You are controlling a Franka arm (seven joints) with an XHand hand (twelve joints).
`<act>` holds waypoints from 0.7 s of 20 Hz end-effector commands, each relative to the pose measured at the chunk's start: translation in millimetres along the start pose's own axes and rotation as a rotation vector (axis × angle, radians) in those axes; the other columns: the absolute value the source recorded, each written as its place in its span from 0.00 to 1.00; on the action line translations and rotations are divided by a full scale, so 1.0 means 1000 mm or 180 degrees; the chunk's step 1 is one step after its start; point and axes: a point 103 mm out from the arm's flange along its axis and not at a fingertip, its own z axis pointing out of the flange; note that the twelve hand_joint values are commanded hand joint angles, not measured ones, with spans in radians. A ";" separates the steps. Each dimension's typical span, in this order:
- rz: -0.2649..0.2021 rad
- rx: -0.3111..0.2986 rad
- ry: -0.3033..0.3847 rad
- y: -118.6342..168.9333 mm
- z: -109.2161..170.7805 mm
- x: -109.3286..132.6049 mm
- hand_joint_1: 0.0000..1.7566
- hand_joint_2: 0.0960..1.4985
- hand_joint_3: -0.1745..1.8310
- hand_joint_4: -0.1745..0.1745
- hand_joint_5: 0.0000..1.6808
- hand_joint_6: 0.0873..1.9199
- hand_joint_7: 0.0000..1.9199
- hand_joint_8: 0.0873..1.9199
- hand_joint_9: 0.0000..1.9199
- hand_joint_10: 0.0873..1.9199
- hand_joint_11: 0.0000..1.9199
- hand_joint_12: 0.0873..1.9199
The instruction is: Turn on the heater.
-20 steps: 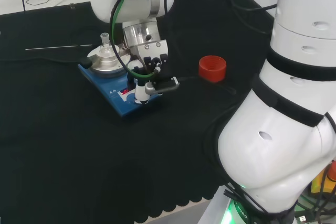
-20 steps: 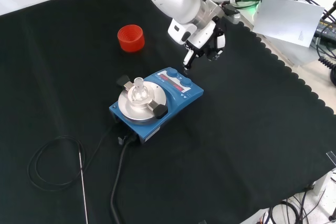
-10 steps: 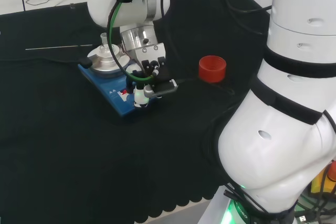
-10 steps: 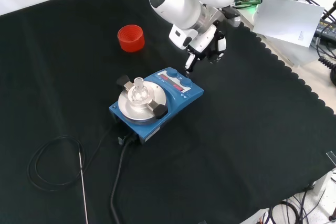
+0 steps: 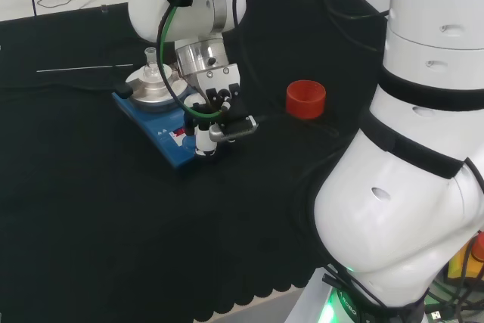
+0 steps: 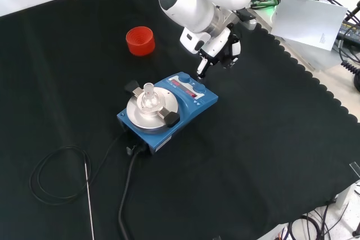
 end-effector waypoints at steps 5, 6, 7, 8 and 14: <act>-0.0009 -0.0048 0.0017 0.007 0.004 -0.002 0.79 0.43 0.57 0.38 0.13 0.29 0.77 0.77 0.84 0.70 0.63 0.64; -0.0007 -0.0049 0.0015 0.007 0.003 -0.002 0.79 0.43 0.57 0.38 0.14 0.29 0.77 0.77 0.84 0.70 0.63 0.64; -0.0008 -0.0047 0.0019 0.007 0.004 -0.002 0.79 0.43 0.57 0.38 0.13 0.29 0.77 0.77 0.84 0.70 0.63 0.64; -0.0009 -0.0044 0.0022 0.007 0.004 -0.002 0.79 0.43 0.57 0.38 0.13 0.29 0.77 0.77 0.84 0.70 0.63 0.64; -0.0005 -0.0016 0.0033 0.013 0.007 -0.005 0.79 0.43 0.57 0.38 0.13 0.28 0.77 0.77 0.84 0.70 0.63 0.64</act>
